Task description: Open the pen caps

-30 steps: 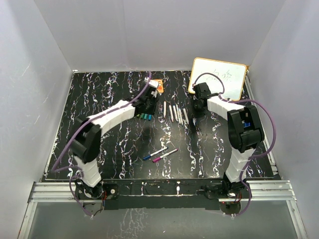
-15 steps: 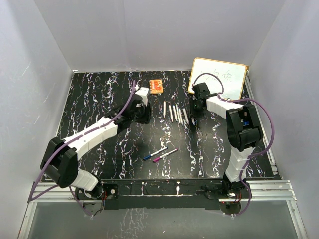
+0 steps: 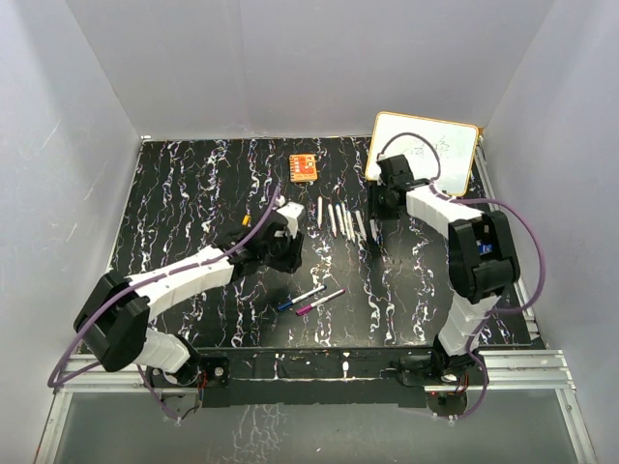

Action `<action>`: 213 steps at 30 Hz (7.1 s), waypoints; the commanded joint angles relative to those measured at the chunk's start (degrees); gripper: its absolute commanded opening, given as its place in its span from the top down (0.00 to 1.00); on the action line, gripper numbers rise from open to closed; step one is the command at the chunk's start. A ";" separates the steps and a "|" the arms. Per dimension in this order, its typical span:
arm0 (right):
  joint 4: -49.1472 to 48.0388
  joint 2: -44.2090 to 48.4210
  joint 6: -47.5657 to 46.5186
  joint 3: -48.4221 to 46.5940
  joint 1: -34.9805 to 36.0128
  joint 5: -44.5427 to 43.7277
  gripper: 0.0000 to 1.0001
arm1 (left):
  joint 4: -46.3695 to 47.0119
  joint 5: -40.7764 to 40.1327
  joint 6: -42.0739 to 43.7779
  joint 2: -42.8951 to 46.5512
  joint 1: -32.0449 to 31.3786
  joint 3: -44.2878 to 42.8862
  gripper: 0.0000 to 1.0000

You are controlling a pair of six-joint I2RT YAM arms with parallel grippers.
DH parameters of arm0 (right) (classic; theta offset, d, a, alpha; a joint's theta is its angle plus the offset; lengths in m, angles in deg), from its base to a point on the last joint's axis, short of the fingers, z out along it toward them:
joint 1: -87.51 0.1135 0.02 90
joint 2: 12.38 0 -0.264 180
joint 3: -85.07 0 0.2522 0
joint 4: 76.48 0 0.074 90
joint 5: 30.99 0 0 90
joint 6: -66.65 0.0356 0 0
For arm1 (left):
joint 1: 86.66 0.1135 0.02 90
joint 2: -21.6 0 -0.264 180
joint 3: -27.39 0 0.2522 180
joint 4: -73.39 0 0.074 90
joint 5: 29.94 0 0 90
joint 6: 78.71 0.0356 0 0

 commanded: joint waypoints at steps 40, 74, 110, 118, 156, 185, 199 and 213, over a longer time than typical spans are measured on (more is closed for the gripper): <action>-15.21 29.70 3.20 16.09 -0.33 14.42 0.38 | -6.26 -18.67 -8.93 3.87 -17.45 10.03 0.43; -17.34 26.84 2.44 16.33 -0.29 14.47 0.38 | -4.81 -22.77 -12.27 -9.60 -18.07 7.64 0.68; -35.01 25.80 16.72 23.71 0.86 31.96 0.41 | 7.84 -12.01 -6.63 -3.16 -6.28 -7.68 1.00; -39.01 25.18 19.57 24.80 2.06 32.94 0.42 | 15.22 -5.57 -11.13 -6.18 -5.55 -8.76 1.00; -46.79 20.88 23.35 26.53 3.93 34.77 1.00 | 26.54 -0.98 -14.93 -8.64 -5.51 -8.85 1.00; -43.02 24.01 22.75 24.25 3.93 31.53 1.00 | 29.52 3.48 -13.28 -8.07 -5.48 -2.25 0.53; -43.01 24.72 23.09 23.59 3.93 31.40 1.00 | 31.05 5.24 -14.38 -10.72 -5.47 -2.05 0.75; -44.27 25.47 21.13 22.22 3.93 22.99 1.00 | 30.16 6.66 -16.15 -9.90 -5.47 -1.18 1.00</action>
